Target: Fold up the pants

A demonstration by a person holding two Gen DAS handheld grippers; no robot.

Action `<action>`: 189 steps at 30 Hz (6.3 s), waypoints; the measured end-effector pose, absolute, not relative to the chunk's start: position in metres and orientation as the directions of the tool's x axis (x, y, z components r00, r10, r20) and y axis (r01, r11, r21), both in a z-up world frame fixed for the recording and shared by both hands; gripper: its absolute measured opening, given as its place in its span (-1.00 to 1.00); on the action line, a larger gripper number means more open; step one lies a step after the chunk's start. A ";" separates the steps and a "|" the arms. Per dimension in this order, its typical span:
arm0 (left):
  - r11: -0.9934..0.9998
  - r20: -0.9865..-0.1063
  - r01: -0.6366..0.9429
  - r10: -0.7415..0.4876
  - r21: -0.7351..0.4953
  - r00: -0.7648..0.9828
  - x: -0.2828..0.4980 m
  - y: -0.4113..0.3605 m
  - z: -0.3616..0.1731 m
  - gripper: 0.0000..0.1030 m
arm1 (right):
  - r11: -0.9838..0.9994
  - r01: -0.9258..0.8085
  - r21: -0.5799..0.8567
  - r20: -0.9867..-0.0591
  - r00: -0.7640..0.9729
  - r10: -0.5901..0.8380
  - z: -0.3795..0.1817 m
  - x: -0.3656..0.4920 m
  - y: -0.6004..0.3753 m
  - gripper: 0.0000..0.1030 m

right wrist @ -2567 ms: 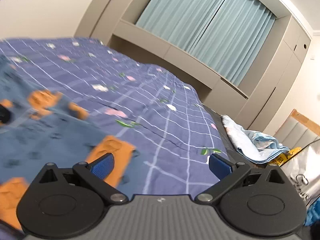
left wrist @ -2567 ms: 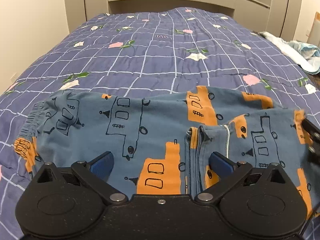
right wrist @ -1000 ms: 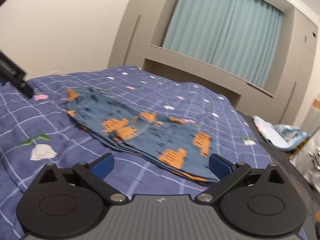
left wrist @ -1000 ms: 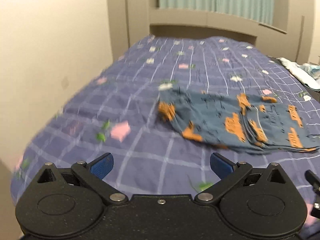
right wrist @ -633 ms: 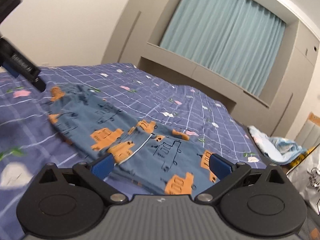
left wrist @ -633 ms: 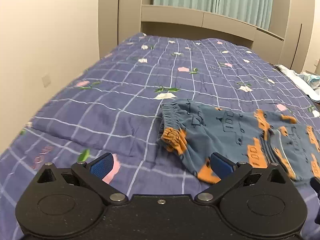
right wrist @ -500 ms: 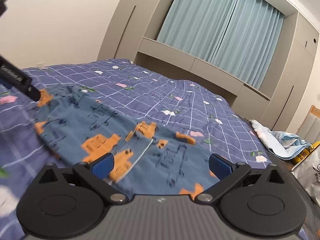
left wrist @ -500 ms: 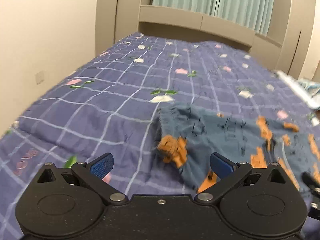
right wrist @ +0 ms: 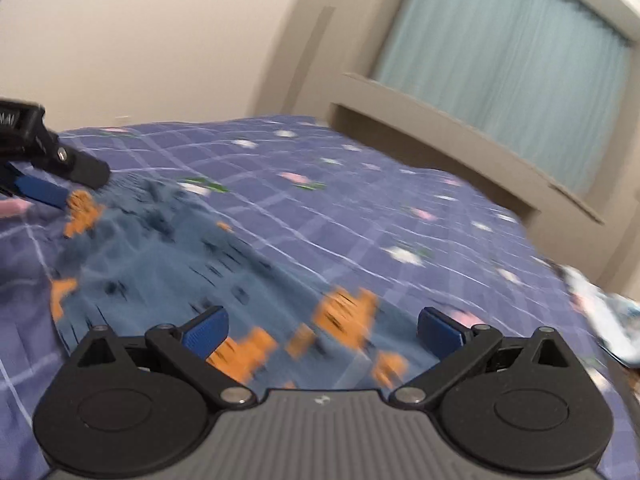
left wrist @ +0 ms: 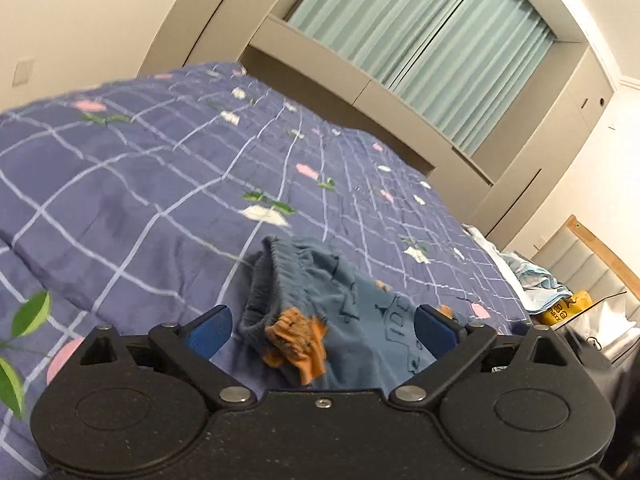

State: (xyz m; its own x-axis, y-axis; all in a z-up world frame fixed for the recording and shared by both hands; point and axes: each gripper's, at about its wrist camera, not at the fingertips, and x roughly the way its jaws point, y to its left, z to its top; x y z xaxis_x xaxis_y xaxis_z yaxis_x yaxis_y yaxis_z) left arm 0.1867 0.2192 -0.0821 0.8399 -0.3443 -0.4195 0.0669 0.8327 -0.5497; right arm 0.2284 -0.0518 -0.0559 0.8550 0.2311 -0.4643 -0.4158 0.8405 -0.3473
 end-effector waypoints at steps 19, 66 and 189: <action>0.777 -0.497 -0.055 -0.346 -0.628 0.795 0.216 0.236 -0.106 -0.02 | 0.691 -0.689 -0.219 -0.610 0.649 0.454 -0.053 0.307 -0.043 0.66; 0.796 -0.533 -0.229 -0.135 -0.560 0.835 0.193 0.211 -0.082 -0.63 | 0.869 -0.240 -0.433 -0.469 0.883 0.010 -0.080 0.173 -0.082 1.00; 0.969 -0.458 0.249 -0.222 -0.002 0.861 0.115 -0.053 -0.030 0.99 | 0.985 -0.054 0.167 -0.517 0.845 0.133 -0.039 0.147 -0.300 0.92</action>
